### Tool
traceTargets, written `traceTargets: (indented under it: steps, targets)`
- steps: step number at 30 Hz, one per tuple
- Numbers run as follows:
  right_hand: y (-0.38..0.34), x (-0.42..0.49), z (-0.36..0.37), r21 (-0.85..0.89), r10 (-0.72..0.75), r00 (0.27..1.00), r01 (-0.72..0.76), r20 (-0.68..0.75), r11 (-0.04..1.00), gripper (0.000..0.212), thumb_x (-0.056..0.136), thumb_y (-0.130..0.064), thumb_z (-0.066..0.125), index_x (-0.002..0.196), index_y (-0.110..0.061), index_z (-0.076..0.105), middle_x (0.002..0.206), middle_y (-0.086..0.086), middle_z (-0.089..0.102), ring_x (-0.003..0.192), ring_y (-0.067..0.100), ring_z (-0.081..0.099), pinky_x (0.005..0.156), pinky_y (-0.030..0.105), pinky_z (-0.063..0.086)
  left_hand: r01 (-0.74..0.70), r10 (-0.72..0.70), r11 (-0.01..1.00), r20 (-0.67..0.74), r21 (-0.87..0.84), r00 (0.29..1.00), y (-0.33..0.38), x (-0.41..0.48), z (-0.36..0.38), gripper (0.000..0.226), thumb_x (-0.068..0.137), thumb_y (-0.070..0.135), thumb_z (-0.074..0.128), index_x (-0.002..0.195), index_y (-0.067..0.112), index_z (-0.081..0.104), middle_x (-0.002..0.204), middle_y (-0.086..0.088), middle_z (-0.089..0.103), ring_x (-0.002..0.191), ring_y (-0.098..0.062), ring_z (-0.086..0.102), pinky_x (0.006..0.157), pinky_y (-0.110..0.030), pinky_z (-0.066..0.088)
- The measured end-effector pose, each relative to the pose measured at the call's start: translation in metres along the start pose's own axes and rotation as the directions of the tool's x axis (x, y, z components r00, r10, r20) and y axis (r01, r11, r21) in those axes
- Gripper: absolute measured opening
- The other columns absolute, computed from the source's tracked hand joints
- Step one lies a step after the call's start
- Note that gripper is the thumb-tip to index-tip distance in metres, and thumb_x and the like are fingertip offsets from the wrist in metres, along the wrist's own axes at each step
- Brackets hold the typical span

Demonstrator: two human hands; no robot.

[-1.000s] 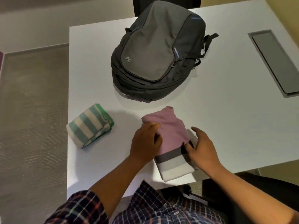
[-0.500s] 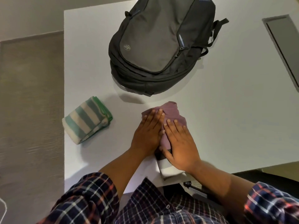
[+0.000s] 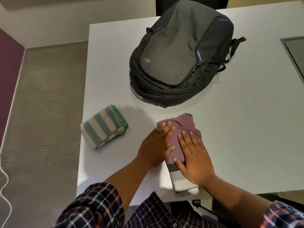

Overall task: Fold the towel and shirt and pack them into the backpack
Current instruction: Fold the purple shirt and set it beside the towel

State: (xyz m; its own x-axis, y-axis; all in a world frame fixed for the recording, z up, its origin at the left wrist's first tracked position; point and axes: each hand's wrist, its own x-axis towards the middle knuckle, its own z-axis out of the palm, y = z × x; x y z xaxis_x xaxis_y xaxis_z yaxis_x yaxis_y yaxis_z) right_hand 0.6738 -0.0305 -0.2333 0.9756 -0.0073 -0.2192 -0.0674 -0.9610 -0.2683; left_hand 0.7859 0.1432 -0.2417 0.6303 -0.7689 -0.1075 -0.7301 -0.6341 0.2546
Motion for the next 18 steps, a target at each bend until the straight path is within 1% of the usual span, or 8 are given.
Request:
traceTargets:
  steps: [4, 6, 9, 11, 12, 14, 16, 18]
  targets:
    - [0.0, -0.001, 0.0, -0.022, 0.004, 1.0, -0.004, -0.013, 1.0, 0.08, 0.095, -0.064, 0.03, 0.158, -0.019, 0.01, 0.166, 0.002, 0.005, 0.153, 0.023, 0.002, 0.123, 0.047, 0.013, 0.093, -0.088, 0.993, -0.077, 0.069, 0.993, -0.03, -0.05, -0.011, 0.069, 0.1, 0.05, 0.036, 0.153, 0.01, 0.021, 0.162, -0.006, 0.013, 0.15, -0.018, 0.006, 0.121, -0.033, 0.015]
    - [-0.001, -0.002, -0.001, -0.02, -0.004, 1.0, 0.004, -0.03, 1.0, 0.079, 0.095, -0.063, 0.03, 0.157, -0.017, 0.015, 0.165, 0.003, 0.009, 0.152, 0.024, 0.005, 0.122, 0.046, 0.013, 0.186, -0.179, 0.981, -0.121, 0.049, 0.976, -0.054, -0.076, -0.019, 0.068, 0.099, 0.048, 0.038, 0.153, 0.01, 0.02, 0.161, -0.006, 0.015, 0.15, -0.018, 0.01, 0.12, -0.035, 0.018]
    - [-0.003, -0.001, -0.003, -0.018, -0.011, 0.998, 0.01, -0.056, 1.0, 0.078, 0.094, -0.06, 0.034, 0.155, -0.013, 0.023, 0.164, 0.007, 0.017, 0.152, 0.027, 0.01, 0.121, 0.045, 0.016, 0.323, -0.315, 0.946, -0.228, 0.0, 0.921, -0.095, -0.104, -0.034, 0.06, 0.1, 0.037, 0.04, 0.15, 0.007, 0.028, 0.158, -0.01, 0.026, 0.147, -0.022, 0.021, 0.119, -0.037, 0.023]
    - [-0.004, 0.0, -0.003, -0.033, -0.014, 0.998, 0.012, -0.063, 0.999, 0.078, 0.093, -0.059, 0.036, 0.154, -0.012, 0.026, 0.162, 0.008, 0.021, 0.151, 0.028, 0.012, 0.12, 0.045, 0.017, 0.336, -0.319, 0.942, -0.271, 0.017, 0.908, -0.125, -0.115, -0.039, 0.052, 0.1, 0.024, 0.038, 0.148, 0.004, 0.033, 0.156, -0.012, 0.031, 0.146, -0.025, 0.026, 0.118, -0.04, 0.026]
    - [-0.004, 0.001, -0.002, -0.04, -0.014, 0.998, 0.011, -0.063, 0.999, 0.078, 0.093, -0.059, 0.036, 0.154, -0.012, 0.026, 0.162, 0.007, 0.021, 0.151, 0.028, 0.012, 0.12, 0.046, 0.018, 0.328, -0.305, 0.944, -0.27, 0.041, 0.913, -0.141, -0.117, -0.04, 0.051, 0.099, 0.02, 0.037, 0.148, 0.004, 0.034, 0.156, -0.012, 0.03, 0.145, -0.026, 0.026, 0.118, -0.041, 0.025]
    - [-0.004, 0.001, -0.001, -0.045, 0.0, 0.998, -0.003, -0.056, 0.999, 0.079, 0.092, -0.061, 0.035, 0.154, -0.013, 0.026, 0.163, 0.006, 0.018, 0.152, 0.027, 0.01, 0.119, 0.046, 0.018, 0.283, -0.256, 0.95, -0.191, 0.132, 0.948, -0.172, -0.117, -0.043, 0.053, 0.099, 0.021, 0.034, 0.15, 0.01, 0.03, 0.157, -0.008, 0.026, 0.146, -0.027, 0.025, 0.118, -0.041, 0.019]
    - [-0.004, 0.001, 0.001, -0.055, 0.008, 0.999, -0.011, -0.046, 0.998, 0.08, 0.092, -0.062, 0.034, 0.154, -0.013, 0.026, 0.164, 0.006, 0.017, 0.152, 0.028, 0.011, 0.12, 0.046, 0.016, 0.178, -0.17, 0.956, -0.053, 0.235, 0.984, -0.203, -0.111, -0.047, 0.054, 0.1, 0.027, 0.031, 0.152, 0.017, 0.027, 0.159, -0.005, 0.023, 0.147, -0.025, 0.021, 0.118, -0.04, 0.015]
    - [-0.005, 0.001, 0.002, -0.062, 0.012, 0.999, -0.014, -0.041, 0.998, 0.081, 0.093, -0.064, 0.03, 0.154, -0.011, 0.026, 0.164, 0.007, 0.018, 0.151, 0.029, 0.013, 0.121, 0.043, 0.012, 0.114, -0.134, 0.957, 0.059, 0.266, 0.989, -0.222, -0.099, -0.05, 0.054, 0.101, 0.034, 0.025, 0.154, 0.021, 0.022, 0.16, -0.001, 0.018, 0.148, -0.021, 0.016, 0.117, -0.037, 0.012]
